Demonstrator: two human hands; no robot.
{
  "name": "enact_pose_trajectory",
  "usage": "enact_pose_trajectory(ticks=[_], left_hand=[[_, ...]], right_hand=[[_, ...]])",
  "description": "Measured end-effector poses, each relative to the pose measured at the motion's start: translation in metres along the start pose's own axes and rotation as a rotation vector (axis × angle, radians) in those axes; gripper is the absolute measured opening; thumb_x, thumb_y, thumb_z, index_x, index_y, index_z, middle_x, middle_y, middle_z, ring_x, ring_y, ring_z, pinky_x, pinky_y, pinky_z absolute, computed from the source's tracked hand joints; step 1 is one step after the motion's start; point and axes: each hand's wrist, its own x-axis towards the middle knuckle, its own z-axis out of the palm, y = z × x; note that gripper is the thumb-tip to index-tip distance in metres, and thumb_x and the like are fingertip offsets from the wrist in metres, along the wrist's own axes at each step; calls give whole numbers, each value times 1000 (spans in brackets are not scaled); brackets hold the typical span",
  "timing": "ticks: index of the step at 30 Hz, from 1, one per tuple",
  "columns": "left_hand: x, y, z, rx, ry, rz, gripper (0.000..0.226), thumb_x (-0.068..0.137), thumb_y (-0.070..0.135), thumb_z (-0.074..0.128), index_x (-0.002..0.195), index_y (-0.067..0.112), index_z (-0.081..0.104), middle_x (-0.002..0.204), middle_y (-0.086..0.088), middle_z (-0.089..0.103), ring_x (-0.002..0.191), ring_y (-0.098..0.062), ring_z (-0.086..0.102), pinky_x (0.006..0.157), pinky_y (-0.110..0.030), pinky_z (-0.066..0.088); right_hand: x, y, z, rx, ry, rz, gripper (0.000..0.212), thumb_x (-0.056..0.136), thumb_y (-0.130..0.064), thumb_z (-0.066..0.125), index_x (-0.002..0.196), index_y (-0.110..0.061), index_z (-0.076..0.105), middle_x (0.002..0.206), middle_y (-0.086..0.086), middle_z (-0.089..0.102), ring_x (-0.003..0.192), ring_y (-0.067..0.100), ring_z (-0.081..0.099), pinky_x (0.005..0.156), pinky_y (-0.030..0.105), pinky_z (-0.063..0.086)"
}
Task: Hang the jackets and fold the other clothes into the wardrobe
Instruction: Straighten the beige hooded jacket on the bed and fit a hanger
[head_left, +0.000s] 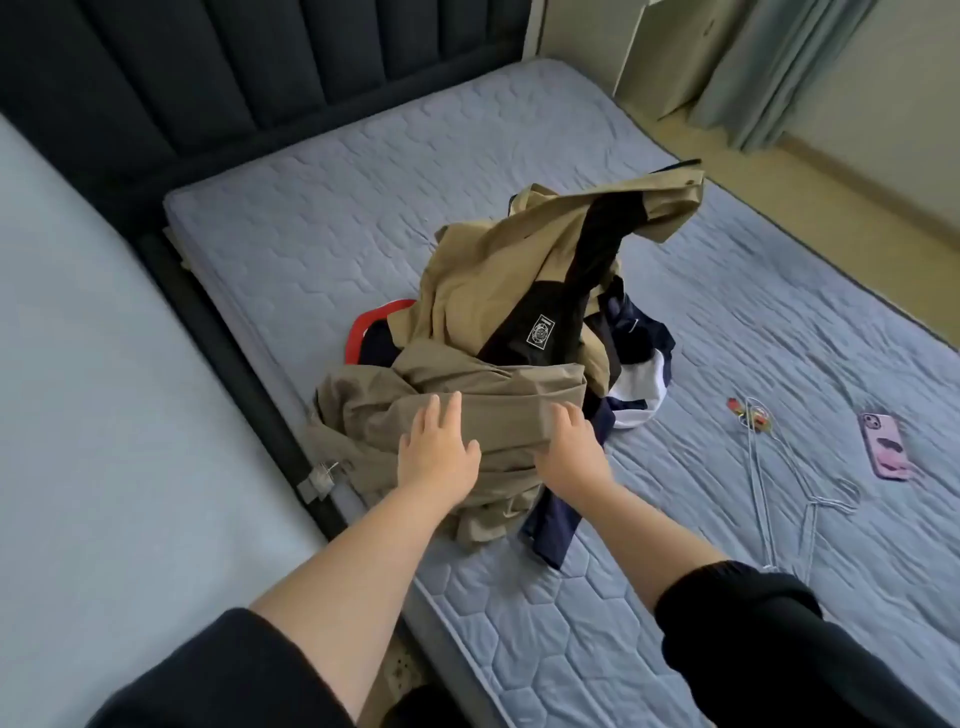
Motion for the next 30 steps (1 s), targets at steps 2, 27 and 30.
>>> enact_pose_trajectory(ticks=[2, 27, 30], left_hand=[[15, -7, 11, -18, 31, 2, 67, 99, 34, 40, 152, 27, 0, 161, -2, -1, 147, -22, 3, 117, -46, 16], [-7, -9, 43, -91, -37, 79, 94, 80, 43, 70, 152, 27, 11, 160, 2, 7, 147, -19, 2, 118, -40, 15], [-34, 15, 24, -233, 37, 199, 64, 83, 30, 67, 140, 17, 39, 151, -5, 34, 145, -18, 17, 116, -35, 19]], right_hand=[[19, 7, 12, -44, 30, 5, 69, 86, -11, 55, 147, -14, 22, 154, 7, 18, 133, 31, 29, 99, 42, 40], [0, -10, -9, 423, -138, -231, 33, 89, -6, 61, 61, -14, 46, 58, -2, 43, 54, 10, 39, 54, 22, 35], [-35, -28, -49, 519, -128, -284, 24, 90, -9, 61, 68, -6, 53, 57, 0, 48, 52, 8, 42, 52, 18, 37]])
